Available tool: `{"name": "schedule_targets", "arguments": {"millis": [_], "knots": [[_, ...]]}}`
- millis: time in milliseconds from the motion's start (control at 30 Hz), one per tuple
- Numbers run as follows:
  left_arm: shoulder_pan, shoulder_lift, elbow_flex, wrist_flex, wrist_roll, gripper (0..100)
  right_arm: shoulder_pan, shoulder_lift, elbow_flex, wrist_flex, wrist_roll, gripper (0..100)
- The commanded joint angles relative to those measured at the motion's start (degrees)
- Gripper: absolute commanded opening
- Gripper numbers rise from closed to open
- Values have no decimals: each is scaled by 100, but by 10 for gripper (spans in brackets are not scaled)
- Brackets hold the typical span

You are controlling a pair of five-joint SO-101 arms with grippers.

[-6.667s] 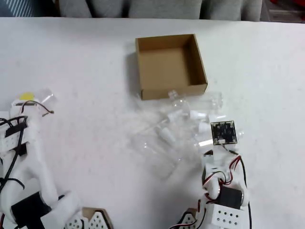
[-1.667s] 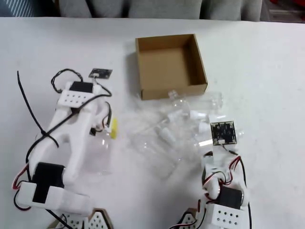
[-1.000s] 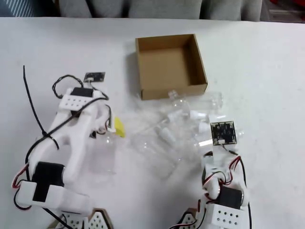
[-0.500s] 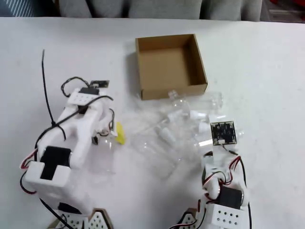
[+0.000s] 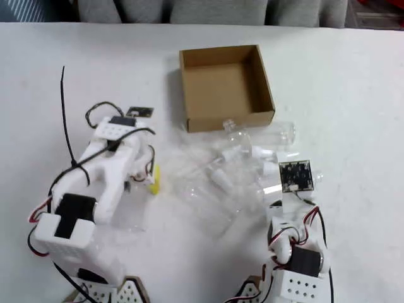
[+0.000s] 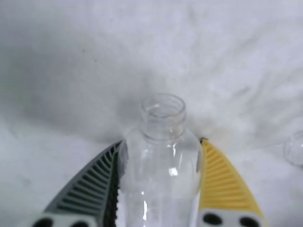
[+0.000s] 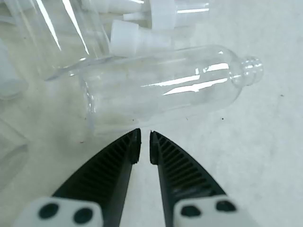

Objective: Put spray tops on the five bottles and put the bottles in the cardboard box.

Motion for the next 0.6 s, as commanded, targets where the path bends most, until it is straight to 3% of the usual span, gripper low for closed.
{"name": "schedule_targets", "arguments": {"millis": [0, 233, 567], "knots": [[13, -312, -246, 53, -70, 118, -4, -22, 44, 57, 79, 17], [-268, -497, -132, 62, -26, 259, -4, -22, 44, 57, 79, 17], [-268, -523, -132, 97, -70, 272, -4, -22, 44, 57, 79, 17]]}}
